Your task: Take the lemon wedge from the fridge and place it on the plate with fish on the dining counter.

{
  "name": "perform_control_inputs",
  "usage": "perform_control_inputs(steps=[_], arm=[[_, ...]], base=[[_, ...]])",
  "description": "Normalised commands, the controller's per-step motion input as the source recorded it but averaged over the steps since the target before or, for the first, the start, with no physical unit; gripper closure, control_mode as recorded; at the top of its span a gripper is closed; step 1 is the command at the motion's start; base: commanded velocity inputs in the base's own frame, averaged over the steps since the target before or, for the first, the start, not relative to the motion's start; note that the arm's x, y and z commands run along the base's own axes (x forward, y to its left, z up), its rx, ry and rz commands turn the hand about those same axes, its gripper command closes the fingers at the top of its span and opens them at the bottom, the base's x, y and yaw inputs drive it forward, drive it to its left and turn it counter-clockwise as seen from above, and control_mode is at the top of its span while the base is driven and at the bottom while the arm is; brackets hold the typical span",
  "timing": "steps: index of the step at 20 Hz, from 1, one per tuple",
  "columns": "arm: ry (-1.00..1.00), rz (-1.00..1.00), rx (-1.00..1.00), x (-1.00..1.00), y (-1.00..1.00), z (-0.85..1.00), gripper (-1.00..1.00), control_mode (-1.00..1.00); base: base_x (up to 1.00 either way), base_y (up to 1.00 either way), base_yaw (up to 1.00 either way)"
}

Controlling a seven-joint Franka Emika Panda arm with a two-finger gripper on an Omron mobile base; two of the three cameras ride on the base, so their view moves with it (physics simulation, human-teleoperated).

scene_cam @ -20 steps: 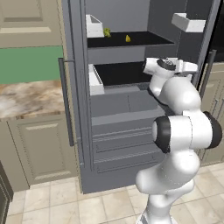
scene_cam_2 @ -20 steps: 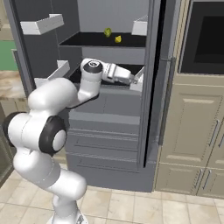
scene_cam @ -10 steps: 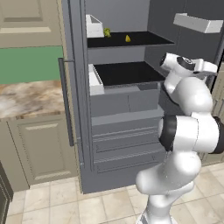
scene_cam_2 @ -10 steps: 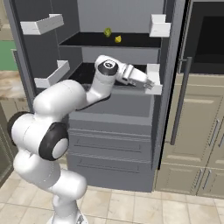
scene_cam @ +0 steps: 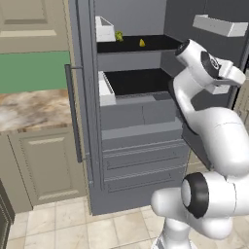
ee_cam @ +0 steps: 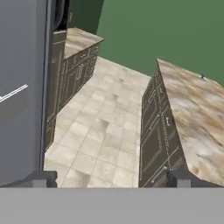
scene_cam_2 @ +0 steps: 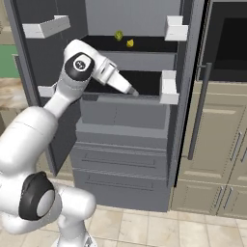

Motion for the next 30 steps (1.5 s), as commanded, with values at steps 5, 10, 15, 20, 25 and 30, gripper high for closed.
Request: perform_control_inputs(steps=[5, 10, 15, 20, 25, 30], arm=[[0.00, 0.22, 0.23, -0.86, 1.00, -0.44, -1.00, -1.00], [0.01, 0.38, 0.38, -0.52, 0.91, -0.36, -1.00, -1.00], [-0.09, 0.51, 0.62, -0.21, 0.03, -0.01, -1.00, -1.00], [-0.18, 0.21, 0.13, -0.06, -0.08, 0.00, -1.00, -1.00], [0.00, 0.00, 0.00, 0.15, 0.00, 0.00, -1.00, -1.00], [0.00, 0.00, 0.00, 0.81, 0.00, 0.00, -1.00, -1.00]], base=[[0.00, 0.00, 0.00], [0.00, 0.00, 0.00], [0.00, 0.00, 0.00], [0.00, 0.00, 0.00], [0.00, 0.00, 0.00], [0.00, 0.00, 0.00]])
